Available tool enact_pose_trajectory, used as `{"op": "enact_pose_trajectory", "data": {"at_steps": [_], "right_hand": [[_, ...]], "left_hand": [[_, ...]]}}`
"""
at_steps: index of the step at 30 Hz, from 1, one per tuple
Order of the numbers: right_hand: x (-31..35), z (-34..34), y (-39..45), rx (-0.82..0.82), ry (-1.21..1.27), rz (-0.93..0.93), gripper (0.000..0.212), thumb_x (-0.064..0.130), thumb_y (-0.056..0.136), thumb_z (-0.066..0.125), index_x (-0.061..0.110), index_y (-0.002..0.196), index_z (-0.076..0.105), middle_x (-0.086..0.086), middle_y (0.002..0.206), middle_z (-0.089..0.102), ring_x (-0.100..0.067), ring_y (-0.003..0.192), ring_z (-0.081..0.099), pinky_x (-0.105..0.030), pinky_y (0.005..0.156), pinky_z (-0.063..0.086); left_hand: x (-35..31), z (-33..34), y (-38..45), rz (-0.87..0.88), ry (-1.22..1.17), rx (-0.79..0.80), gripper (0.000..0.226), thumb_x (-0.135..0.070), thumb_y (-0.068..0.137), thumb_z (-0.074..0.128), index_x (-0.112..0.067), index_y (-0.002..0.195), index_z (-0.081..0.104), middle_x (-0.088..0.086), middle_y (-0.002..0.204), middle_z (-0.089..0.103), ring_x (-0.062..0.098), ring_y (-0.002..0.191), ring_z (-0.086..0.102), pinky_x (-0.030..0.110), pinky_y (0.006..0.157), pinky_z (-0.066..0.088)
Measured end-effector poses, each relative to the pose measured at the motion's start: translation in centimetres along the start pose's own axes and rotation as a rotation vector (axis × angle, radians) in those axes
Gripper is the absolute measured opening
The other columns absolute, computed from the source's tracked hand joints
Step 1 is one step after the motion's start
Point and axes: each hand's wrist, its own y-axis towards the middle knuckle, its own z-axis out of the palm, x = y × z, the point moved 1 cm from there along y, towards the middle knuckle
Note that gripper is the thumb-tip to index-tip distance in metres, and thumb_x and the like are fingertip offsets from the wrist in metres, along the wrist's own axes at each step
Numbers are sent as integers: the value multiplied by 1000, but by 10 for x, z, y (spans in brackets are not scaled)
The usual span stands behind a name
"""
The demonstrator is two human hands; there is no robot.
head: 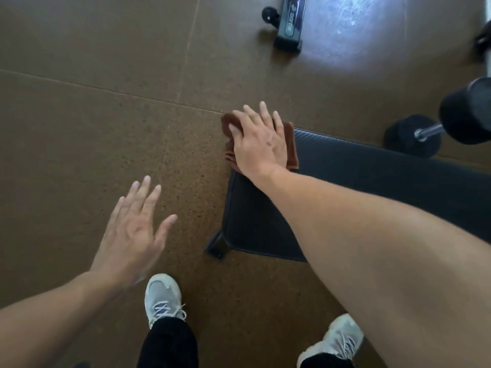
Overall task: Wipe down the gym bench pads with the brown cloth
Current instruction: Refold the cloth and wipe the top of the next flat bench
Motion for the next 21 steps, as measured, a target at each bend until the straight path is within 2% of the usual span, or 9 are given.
{"op": "enact_pose_trajectory", "data": {"at_steps": [4, 6, 10, 13, 16, 21], "right_hand": [[1, 9, -63, -33, 28, -167, 40, 41, 108, 42, 29, 140, 63, 4, 165, 41, -23, 159, 22, -46, 129, 11], [-5, 11, -103, 2, 22, -275, 39, 39, 107, 47, 27, 140, 63, 2, 165, 41, -24, 158, 23, -48, 128, 16], [-40, 16, -160, 105, -49, -519, 47, 34, 107, 49, 27, 153, 49, 0, 170, 31, -24, 160, 17, -47, 129, 13], [-84, 9, -170, 132, -83, -604, 58, 28, 103, 60, 26, 158, 41, -1, 171, 26, -23, 161, 11, -46, 130, 12], [-139, -7, -177, 106, -55, -521, 57, 30, 106, 56, 26, 160, 38, 0, 171, 26, -21, 161, 9, -45, 131, 12], [-282, -50, -200, -69, -4, -176, 48, 29, 108, 42, 22, 155, 48, 1, 166, 39, -20, 157, 27, -43, 129, 20]], "left_hand": [[-21, 5, 4, -9, -56, -2, 68, -50, 102, 32, -20, 161, 17, -4, 169, 1, 7, 155, -7, 39, 127, 4], [-42, 2, 11, 2, -95, -37, 66, -46, 104, 31, -20, 162, 15, -3, 170, 2, 7, 155, -6, 38, 127, 3], [-89, -2, 27, 97, -84, -96, 64, -46, 105, 29, -17, 161, 18, 2, 170, 9, 11, 156, 0, 39, 127, 7], [-133, 1, 38, 167, -27, -86, 68, -48, 101, 30, -16, 161, 21, 4, 170, 11, 14, 156, 2, 41, 126, 8], [-196, 11, 48, 238, -2, -54, 65, -50, 105, 27, -19, 162, 18, 2, 170, 8, 13, 156, -1, 40, 127, 6], [-321, 58, 53, 304, 5, -10, 71, -51, 104, 33, -20, 162, 9, -1, 171, -3, 12, 156, -10, 40, 127, -2]]}}
